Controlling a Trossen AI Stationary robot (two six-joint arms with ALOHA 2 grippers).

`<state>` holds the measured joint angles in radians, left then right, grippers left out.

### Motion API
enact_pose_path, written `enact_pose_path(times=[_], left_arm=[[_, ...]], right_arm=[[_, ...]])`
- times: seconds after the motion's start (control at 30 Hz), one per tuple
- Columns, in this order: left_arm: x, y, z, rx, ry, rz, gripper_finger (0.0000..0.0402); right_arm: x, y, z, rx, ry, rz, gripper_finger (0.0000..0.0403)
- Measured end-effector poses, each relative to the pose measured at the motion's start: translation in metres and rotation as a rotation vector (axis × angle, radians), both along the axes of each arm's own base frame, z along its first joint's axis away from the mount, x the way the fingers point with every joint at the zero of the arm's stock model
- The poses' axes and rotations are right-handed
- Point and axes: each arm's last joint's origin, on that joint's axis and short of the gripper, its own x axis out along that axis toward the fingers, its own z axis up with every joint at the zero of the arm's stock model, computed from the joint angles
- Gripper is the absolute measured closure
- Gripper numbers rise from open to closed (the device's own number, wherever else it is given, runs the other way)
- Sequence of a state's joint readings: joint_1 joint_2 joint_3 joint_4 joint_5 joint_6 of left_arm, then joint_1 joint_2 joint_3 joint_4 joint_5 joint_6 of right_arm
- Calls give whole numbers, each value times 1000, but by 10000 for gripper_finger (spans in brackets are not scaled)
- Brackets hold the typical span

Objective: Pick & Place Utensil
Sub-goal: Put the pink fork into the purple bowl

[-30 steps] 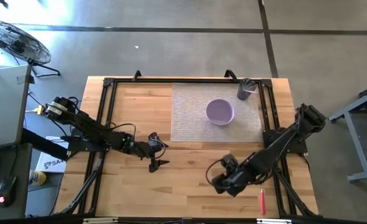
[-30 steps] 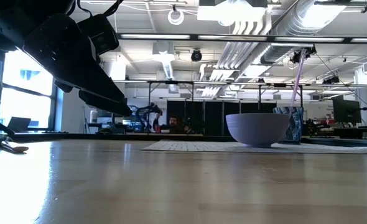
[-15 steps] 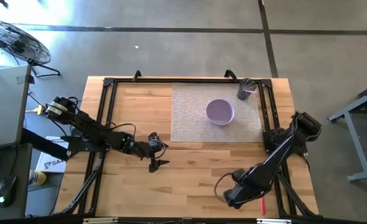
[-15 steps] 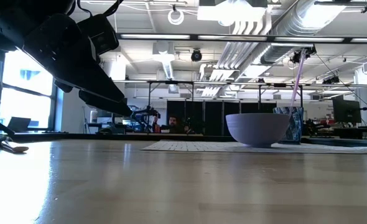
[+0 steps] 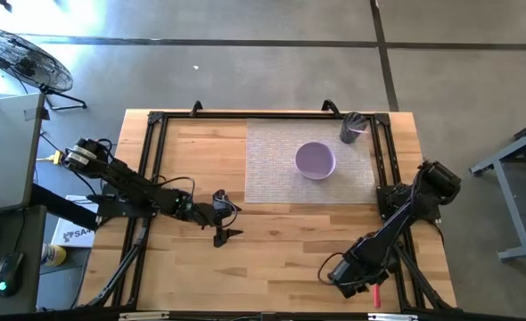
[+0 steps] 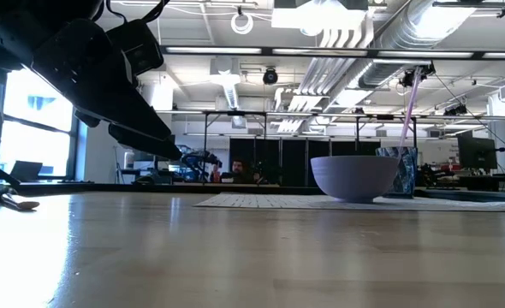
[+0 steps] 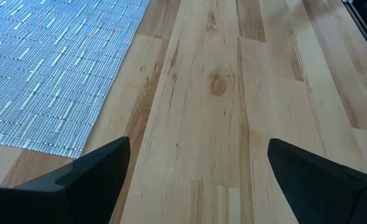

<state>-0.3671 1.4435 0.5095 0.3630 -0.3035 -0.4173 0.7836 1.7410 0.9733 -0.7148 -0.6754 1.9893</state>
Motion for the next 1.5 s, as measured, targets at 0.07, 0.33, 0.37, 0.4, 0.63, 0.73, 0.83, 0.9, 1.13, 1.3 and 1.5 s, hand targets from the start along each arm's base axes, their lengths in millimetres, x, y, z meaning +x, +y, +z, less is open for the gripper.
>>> enact_pose_path(times=[0.07, 0.33, 0.37, 0.4, 0.63, 0.73, 0.83, 0.9, 1.13, 1.3, 1.5], left_arm=[[0, 0, 0, 0, 0, 0, 25], [0, 0, 0, 0, 0, 0, 25], [0, 0, 0, 0, 0, 0, 25], [0, 0, 0, 0, 0, 0, 25], [0, 0, 0, 0, 0, 0, 25], [1, 0, 2, -5, -22, 3, 25], [5, 0, 8, 28, -100, 18, 25], [6, -1, 11, 55, -130, 5, 25], [10, -1, 21, 106, -238, 10, 25], [10, -1, 25, 117, -271, 29, 25], [10, 0, 22, 126, -240, 24, 25]], right_arm=[[-4, -5, -11, 24, -9, 10, 242], [-21, -19, -45, 147, 5, 11, 242], [-22, -20, -47, 157, 8, 11, 242], [-23, -21, -48, 163, 11, 13, 243], [-27, -27, -54, 175, -23, 39, 243], [-26, -28, -54, 177, -32, 40, 243], [-25, -28, -54, 177, -38, 39, 243], [-25, -28, -54, 176, -41, 40, 243], [-25, -28, -55, 168, -49, 40, 243], [-24, -28, -55, 171, -69, 51, 259], [-23, -28, -55, 164, -110, 68, 296]])
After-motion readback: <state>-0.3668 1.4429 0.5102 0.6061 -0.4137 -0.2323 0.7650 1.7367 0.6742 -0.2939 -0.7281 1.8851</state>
